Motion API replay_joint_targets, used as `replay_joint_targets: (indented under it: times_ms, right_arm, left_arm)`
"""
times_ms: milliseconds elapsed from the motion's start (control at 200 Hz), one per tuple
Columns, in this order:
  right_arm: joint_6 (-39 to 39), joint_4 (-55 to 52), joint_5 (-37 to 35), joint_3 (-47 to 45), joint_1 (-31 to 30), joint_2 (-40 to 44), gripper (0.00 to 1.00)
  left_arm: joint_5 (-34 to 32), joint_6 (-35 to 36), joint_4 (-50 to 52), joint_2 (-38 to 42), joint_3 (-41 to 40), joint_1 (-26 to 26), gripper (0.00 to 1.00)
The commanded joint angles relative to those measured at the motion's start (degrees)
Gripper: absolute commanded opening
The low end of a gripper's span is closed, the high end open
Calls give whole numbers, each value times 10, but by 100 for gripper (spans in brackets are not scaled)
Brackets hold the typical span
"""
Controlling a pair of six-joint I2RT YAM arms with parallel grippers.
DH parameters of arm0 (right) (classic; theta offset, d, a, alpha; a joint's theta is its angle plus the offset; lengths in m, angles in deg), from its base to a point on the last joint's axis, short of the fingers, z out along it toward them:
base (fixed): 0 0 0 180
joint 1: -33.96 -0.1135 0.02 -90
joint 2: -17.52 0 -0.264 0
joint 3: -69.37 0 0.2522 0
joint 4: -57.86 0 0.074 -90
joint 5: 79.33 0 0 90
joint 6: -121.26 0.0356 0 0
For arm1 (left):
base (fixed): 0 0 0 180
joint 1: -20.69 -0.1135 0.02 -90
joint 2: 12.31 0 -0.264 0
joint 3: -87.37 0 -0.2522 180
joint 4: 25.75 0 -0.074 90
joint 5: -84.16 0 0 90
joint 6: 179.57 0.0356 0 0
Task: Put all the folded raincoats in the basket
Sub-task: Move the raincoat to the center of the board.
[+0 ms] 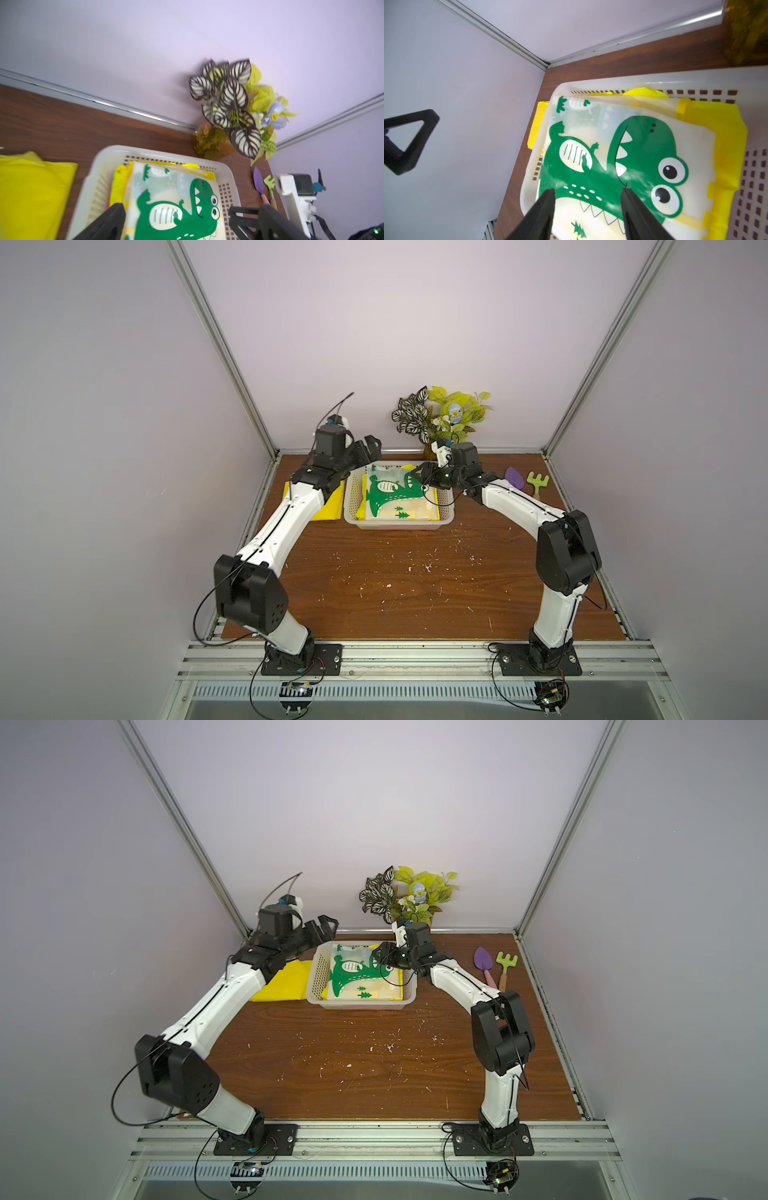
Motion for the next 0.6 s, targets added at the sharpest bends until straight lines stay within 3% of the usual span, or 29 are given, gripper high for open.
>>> replay_joint_targets:
  times_ms: [0,165,235,320,410,595]
  right_arm:
    - [-4,47,-2,-23,-6,77,58]
    - [-3,39,4,-68,-27,124,58]
    - [-8,27,1,-80,-42,136,58]
    - [-15,22,-3,-96,-62,148,58]
    - [-14,18,-11,-118,-79,157,58]
    - [-15,12,-18,-154,-102,167,57]
  left_arm:
    - [-33,-26,65,-13,-52,-62,99]
    - [-16,-56,90,-42,-81,-126,100]
    - [-10,-47,78,-66,-80,-137,91]
    - [-21,-31,88,-112,-54,-140,90]
    - [-30,-17,123,-169,-10,-145,76]
    - [-68,-22,164,-257,54,-149,69]
